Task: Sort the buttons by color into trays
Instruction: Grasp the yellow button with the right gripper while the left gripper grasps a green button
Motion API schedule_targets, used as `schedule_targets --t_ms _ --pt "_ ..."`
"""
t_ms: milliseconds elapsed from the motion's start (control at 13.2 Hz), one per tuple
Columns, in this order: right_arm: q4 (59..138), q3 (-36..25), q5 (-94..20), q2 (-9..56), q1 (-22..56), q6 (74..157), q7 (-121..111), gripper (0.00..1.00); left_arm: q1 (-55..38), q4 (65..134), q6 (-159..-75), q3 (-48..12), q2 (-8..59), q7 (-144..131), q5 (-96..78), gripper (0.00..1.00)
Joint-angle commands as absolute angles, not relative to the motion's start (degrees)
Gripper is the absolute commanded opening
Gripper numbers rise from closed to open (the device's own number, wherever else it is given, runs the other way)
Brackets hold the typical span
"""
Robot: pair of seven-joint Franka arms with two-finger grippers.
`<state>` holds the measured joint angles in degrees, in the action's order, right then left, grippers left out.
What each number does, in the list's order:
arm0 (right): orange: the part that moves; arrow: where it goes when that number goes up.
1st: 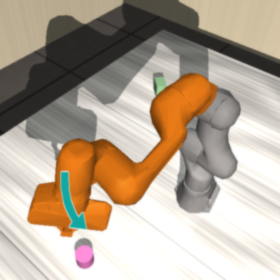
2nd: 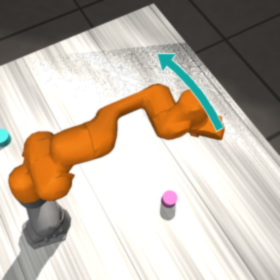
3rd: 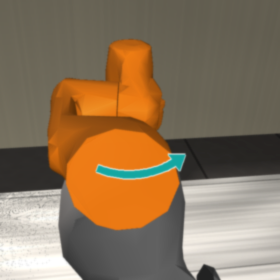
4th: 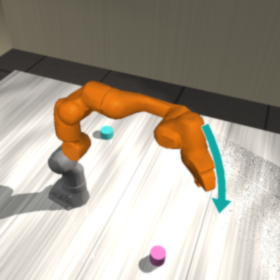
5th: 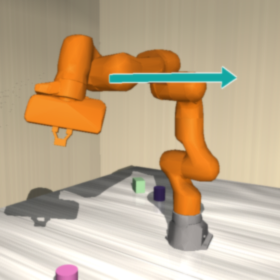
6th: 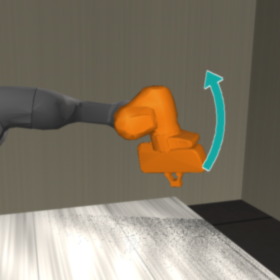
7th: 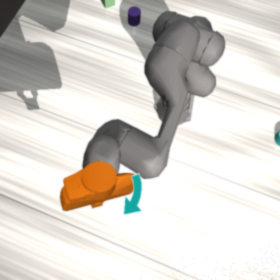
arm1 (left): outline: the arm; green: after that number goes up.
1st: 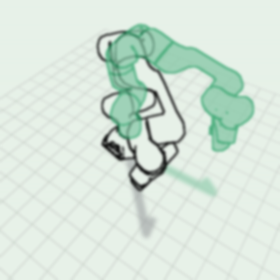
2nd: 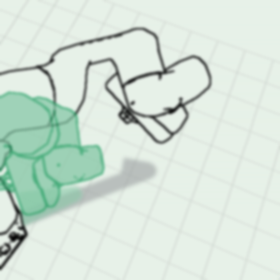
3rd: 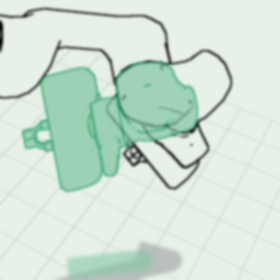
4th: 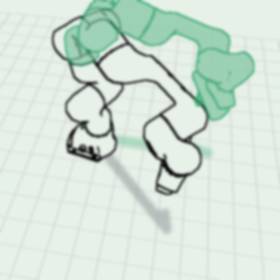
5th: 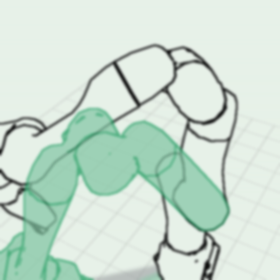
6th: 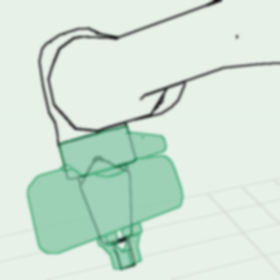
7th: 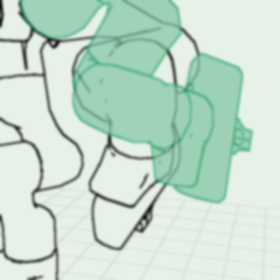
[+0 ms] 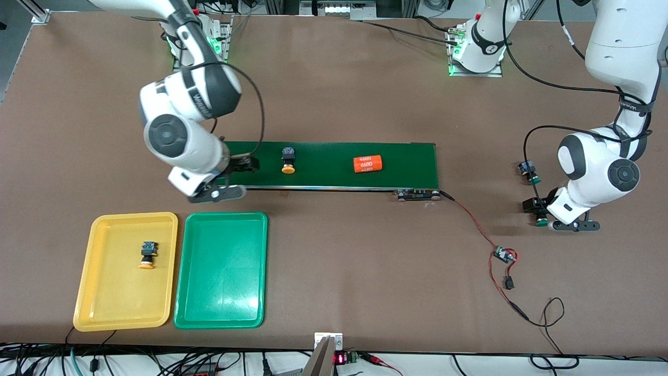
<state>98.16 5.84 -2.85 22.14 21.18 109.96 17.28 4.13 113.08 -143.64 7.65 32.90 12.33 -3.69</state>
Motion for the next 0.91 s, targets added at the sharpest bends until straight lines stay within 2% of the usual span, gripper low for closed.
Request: schedule_targets --t_ms 0,76,151,227,378,530,681,832 --pt "104.0 7.6 -3.9 19.5 23.1 114.3 23.5 1.00 4.0 113.6 -142.8 8.2 32.5 12.0 -5.0 0.60" --pt "105.0 8.8 -3.9 19.5 23.2 115.6 25.5 1.00 4.1 113.7 -142.1 8.2 32.4 12.0 -5.0 0.50" --pt "106.1 9.6 -3.9 19.5 23.2 116.6 26.8 1.00 4.2 113.6 -141.6 8.3 32.2 12.7 -5.0 0.34" --pt "107.0 10.1 -3.9 19.5 23.4 117.2 27.7 1.00 4.2 113.6 -140.9 8.5 31.8 12.8 -4.8 0.24" --pt "108.8 10.8 -3.8 19.5 24.9 119.0 30.4 1.00 4.1 113.1 -136.7 8.5 30.0 12.2 -4.7 0.22" --pt "111.1 10.9 -3.8 19.5 25.8 121.5 32.1 1.00 3.2 111.3 -127.9 7.3 27.4 12.5 -4.7 0.21" --pt "113.8 10.9 -3.5 19.5 25.8 124.3 32.3 1.00 3.2 109.0 -119.5 3.8 25.5 12.3 -5.0 0.21" --pt "116.5 10.8 -3.2 19.5 25.5 127.3 32.2 1.00 3.3 108.6 -115.4 -1.2 23.8 11.7 -5.1 0.21"
